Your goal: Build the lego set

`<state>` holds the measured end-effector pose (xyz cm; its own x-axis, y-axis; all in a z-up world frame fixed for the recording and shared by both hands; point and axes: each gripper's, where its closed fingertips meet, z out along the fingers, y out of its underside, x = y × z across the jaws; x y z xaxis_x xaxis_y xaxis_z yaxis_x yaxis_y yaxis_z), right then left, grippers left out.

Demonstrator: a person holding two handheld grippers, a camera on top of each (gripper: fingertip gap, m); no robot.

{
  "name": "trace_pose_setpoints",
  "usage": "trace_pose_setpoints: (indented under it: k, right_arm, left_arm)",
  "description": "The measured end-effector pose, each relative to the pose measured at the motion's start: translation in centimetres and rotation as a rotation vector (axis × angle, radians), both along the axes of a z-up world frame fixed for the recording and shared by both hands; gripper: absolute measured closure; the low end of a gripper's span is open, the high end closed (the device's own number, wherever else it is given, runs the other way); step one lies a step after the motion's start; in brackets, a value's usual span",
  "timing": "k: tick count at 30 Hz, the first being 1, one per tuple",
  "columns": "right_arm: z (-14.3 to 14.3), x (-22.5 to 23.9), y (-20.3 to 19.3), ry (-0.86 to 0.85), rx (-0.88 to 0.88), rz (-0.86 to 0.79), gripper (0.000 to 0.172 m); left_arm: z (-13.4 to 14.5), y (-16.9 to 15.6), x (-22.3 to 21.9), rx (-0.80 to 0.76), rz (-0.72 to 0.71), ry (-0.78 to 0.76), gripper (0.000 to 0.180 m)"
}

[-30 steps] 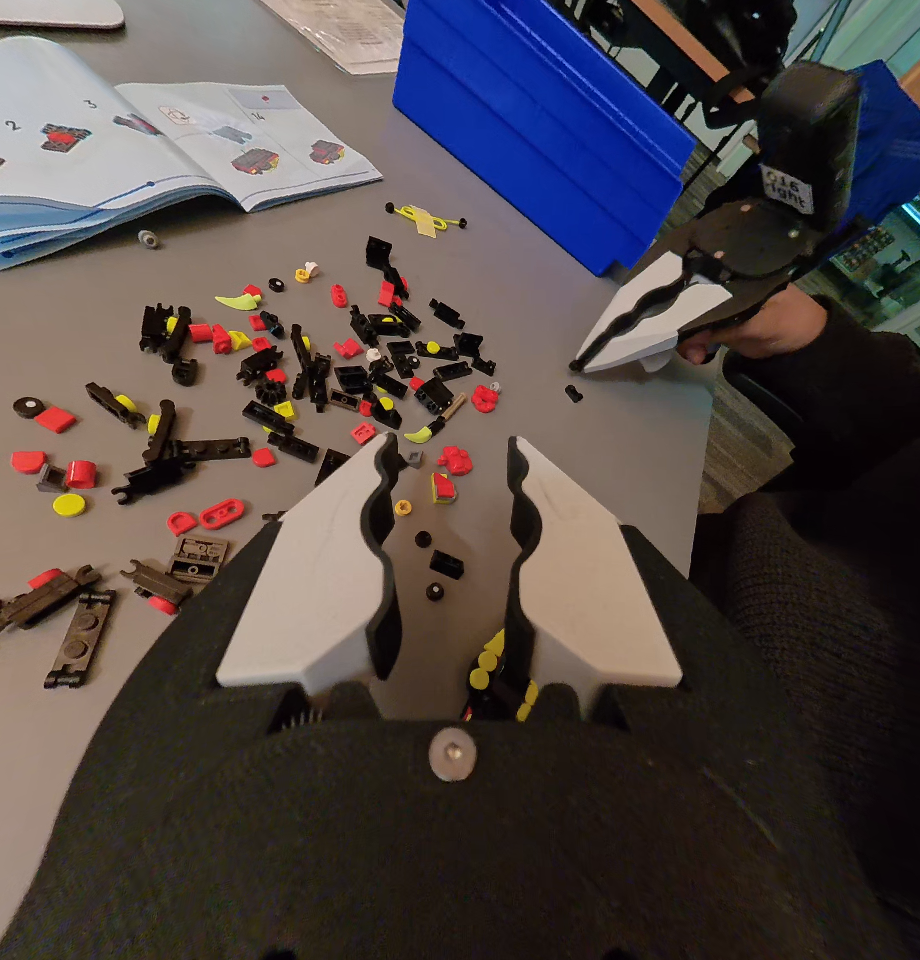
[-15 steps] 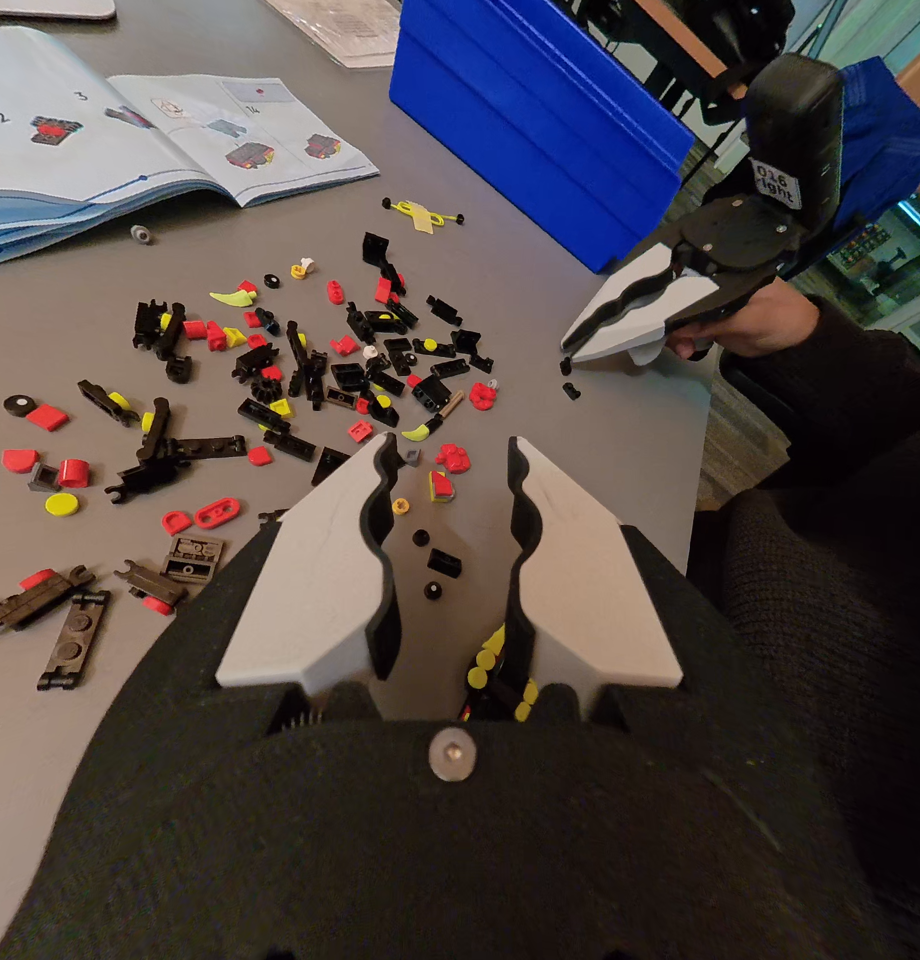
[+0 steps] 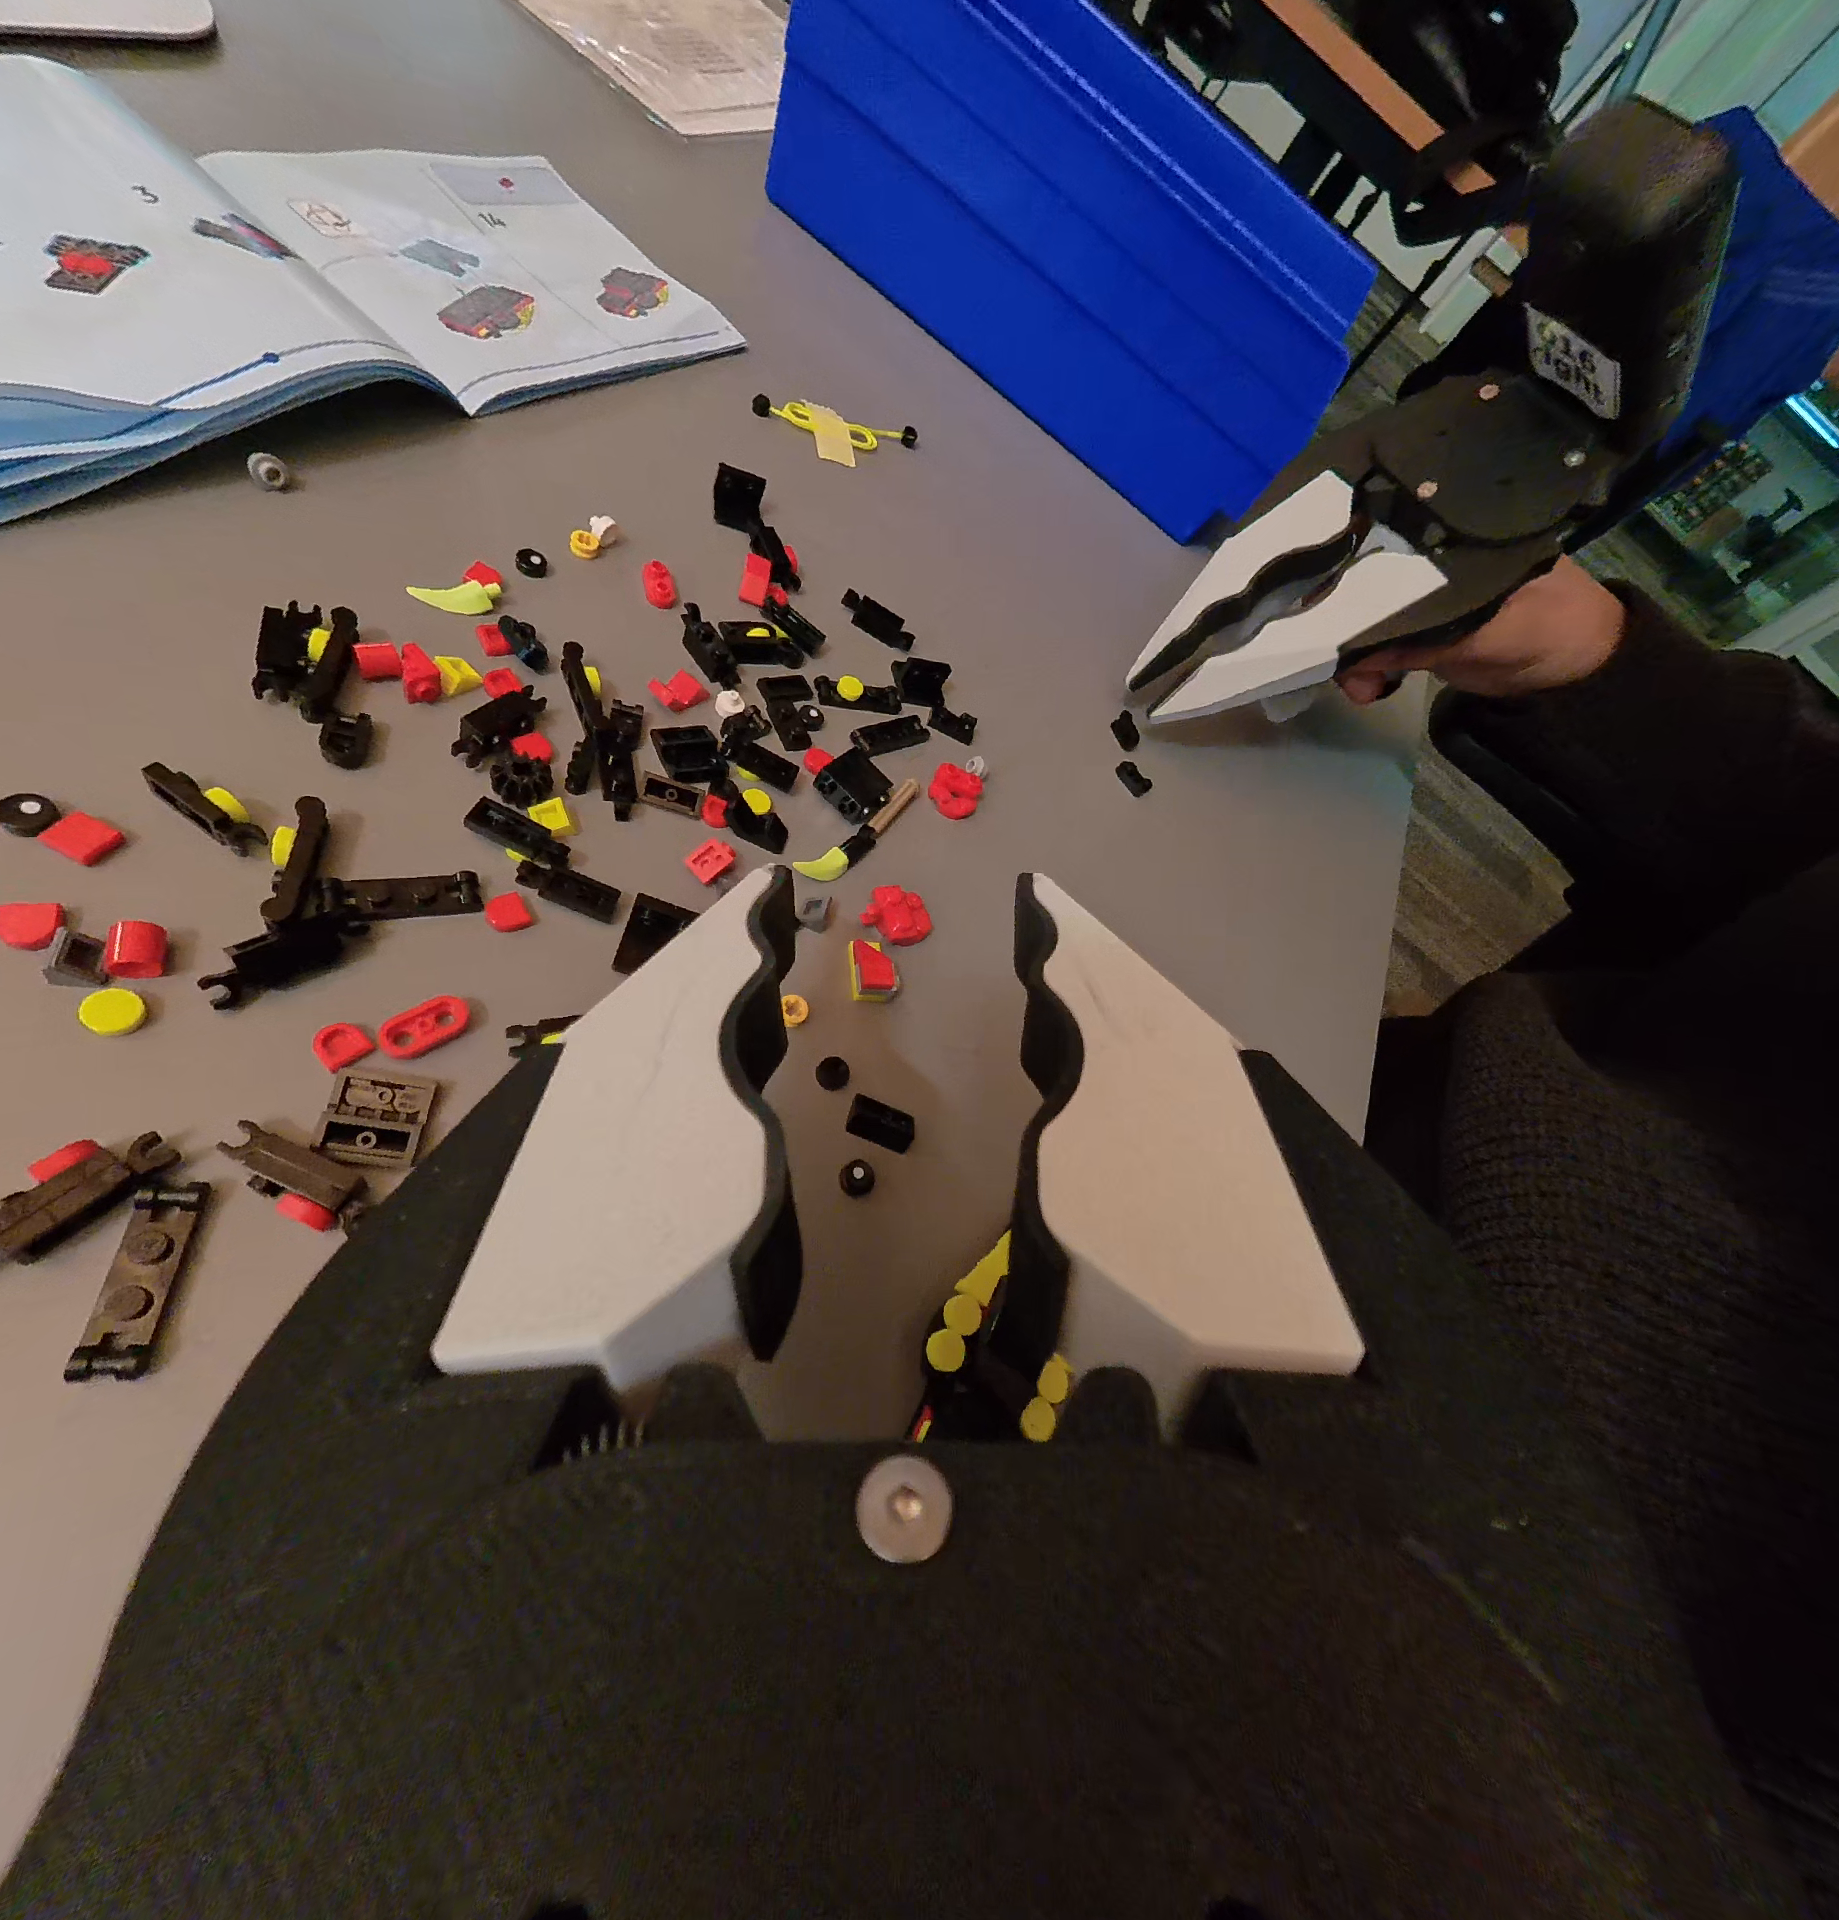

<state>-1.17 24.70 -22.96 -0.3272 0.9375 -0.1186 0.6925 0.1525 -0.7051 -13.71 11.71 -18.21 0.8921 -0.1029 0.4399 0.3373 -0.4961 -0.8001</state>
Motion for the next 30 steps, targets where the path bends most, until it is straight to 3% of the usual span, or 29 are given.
trace_pose_setpoints:
  k: [15, 24, 30]
  right_arm:
    - [-0.4, -0.6, -0.7, -0.008, 0.035, 0.037, 0.161]
    - [-0.7, -1.8, -0.4, -0.013, 0.083, 0.007, 0.170]
    - [1.0, -1.0, -0.5, 0.065, 0.043, 0.093, 0.158]
  left_arm:
    - [0.0, 0.0, 0.1, 0.001, -0.002, -0.014, 0.140]
    - [0.1, -0.5, -0.1, 0.001, 0.014, -0.020, 0.140]
    - [0.1, -0.9, -0.2, 0.001, 0.024, -0.018, 0.140]
